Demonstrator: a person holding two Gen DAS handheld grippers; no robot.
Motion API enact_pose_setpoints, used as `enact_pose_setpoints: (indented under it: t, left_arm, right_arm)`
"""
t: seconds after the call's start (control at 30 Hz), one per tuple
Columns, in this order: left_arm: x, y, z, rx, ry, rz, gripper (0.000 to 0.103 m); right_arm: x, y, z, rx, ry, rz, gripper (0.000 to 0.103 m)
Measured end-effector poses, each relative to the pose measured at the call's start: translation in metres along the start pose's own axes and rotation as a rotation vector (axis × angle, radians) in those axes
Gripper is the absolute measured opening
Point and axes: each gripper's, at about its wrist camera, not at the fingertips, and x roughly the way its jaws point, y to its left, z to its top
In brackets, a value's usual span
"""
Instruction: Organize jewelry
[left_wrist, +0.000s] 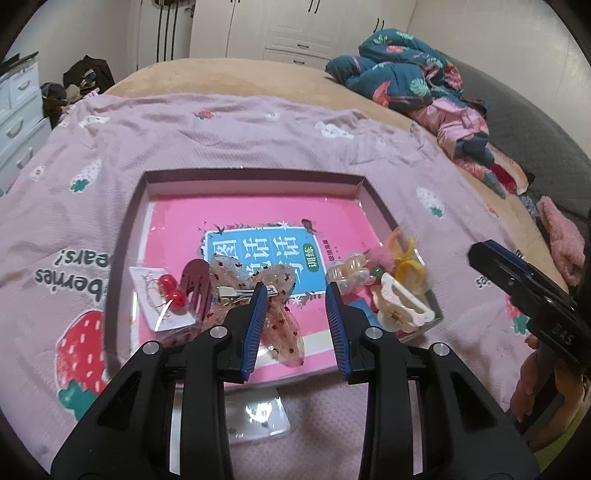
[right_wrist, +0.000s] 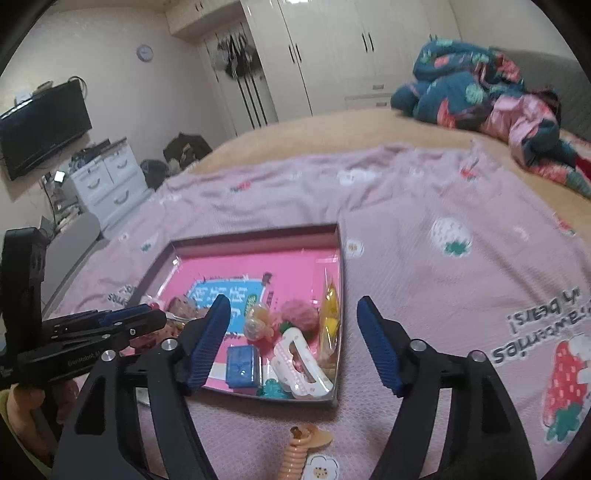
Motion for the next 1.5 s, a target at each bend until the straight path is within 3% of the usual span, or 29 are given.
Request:
enact_pose_setpoints:
  t: [0.07, 0.17, 0.23, 0.5, 0.7, 1.07, 1.5]
  left_arm:
    - [-0.009, 0.000, 0.001, -0.003, -0.016, -0.002, 0.027]
    - [-0.026, -0.001, 0.000, -0.005, -0.050, 0.010, 0.041]
    - [-0.037, 0.000, -0.001, -0.005, -0.073, 0.015, 0.042]
    - [-0.075, 0.004, -0.008, -0.012, -0.141, 0.028, 0.076]
    - [-0.089, 0.011, -0.020, -0.022, -0.155, 0.047, 0.090]
    - [-0.101, 0.021, -0.042, -0.023, -0.150, 0.078, 0.093]
    - [-0.090, 0.035, -0.067, -0.043, -0.085, 0.089, 0.093]
  right_arm:
    - [-0.014, 0.003, 0.001, -0.016, -0.038, -0.016, 0.074]
    - [-0.033, 0.007, 0.003, -0.022, -0.087, -0.017, 0.086]
    - [-0.044, 0.009, 0.003, -0.021, -0.106, -0.012, 0.086]
    - [-0.065, 0.018, -0.001, -0.005, -0.092, 0.018, 0.086]
    - [-0.076, 0.029, -0.010, -0.025, -0.082, 0.022, 0.086]
    - [-0.077, 0.037, -0.030, -0.045, -0.027, 0.003, 0.086]
    - [-0.058, 0.033, -0.059, -0.033, 0.082, -0.017, 0.086]
